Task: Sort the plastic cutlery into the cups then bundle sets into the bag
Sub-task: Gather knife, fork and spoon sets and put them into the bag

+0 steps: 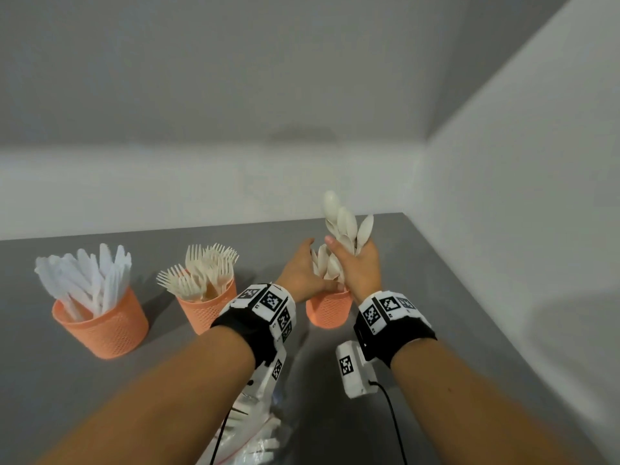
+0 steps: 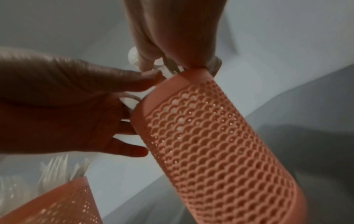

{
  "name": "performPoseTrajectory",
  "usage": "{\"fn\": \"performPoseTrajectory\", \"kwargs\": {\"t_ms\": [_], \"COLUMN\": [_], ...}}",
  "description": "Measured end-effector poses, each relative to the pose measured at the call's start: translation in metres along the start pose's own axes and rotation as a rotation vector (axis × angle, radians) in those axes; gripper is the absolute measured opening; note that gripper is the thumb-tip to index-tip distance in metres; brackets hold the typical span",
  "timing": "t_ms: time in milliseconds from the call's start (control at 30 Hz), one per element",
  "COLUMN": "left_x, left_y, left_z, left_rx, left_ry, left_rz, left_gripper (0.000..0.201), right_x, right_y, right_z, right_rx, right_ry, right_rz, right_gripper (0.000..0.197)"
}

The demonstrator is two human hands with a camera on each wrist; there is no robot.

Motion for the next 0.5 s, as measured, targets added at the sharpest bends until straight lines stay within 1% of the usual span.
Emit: {"fn": "performPoseTrajectory", "kwargs": {"t_ms": [100,167,267,300,333,400,433,467,500], "left_x": [-0.006,-0.008,-0.012,-0.013,-0.014,-0.017,-0.017,-0.016,-0.015], "left_y": [0.0,-0.001,-0.003,-0.003,-0.003,-0.003,-0.004,-0.004,-0.004], "left_z": [0.001,0.0,0.0,0.0,0.0,0.001,0.001,0.001,0.001], "left_rx": [0.017,0.031,0.054,0.057,0.049,0.025,0.016,0.014,0.016], "left_ry": [0.0,-0.003,-0.02,-0.022,-0.018,-0.015,-0.021,-0.025,-0.025], "left_rz": [-0.002,0.015,0.043,0.044,0.043,0.043,0.051,0.062,0.075], "left_gripper": [0.113,0.112,0.107,0.106,0.108,0.113,0.114,0.116,0.118], "right_x": [0.002,0.001,-0.002,-0.003,-0.003,-0.004,-0.005,-0.007,-0.008], "right_y": [0.001,0.002,0.007,0.009,0.01,0.012,0.011,0.008,0.001], "right_z": [0.002,0.004,0.005,0.007,0.009,0.015,0.02,0.023,0.026], "right_rx": [-0.076,-0.135,-0.179,-0.187,-0.183,-0.107,-0.031,0.082,0.255], "right_ry": [-0.041,-0.032,0.004,0.016,0.024,0.053,0.09,0.15,0.22], "right_rz": [0.014,0.026,-0.017,-0.031,-0.046,-0.057,-0.031,0.038,0.153], "right_gripper": [0.038,0.039,0.043,0.039,0.031,0.013,0.015,0.023,0.032]}}
Point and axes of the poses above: each hand's wrist, its own x-axis away from the middle knuckle, its own y-axis out of the back of the hand, z = x × y, the point moved 6 cm from there along -x, towards the middle knuckle, and after that the axes turned 14 degrees about y, right-handed, at the moved point
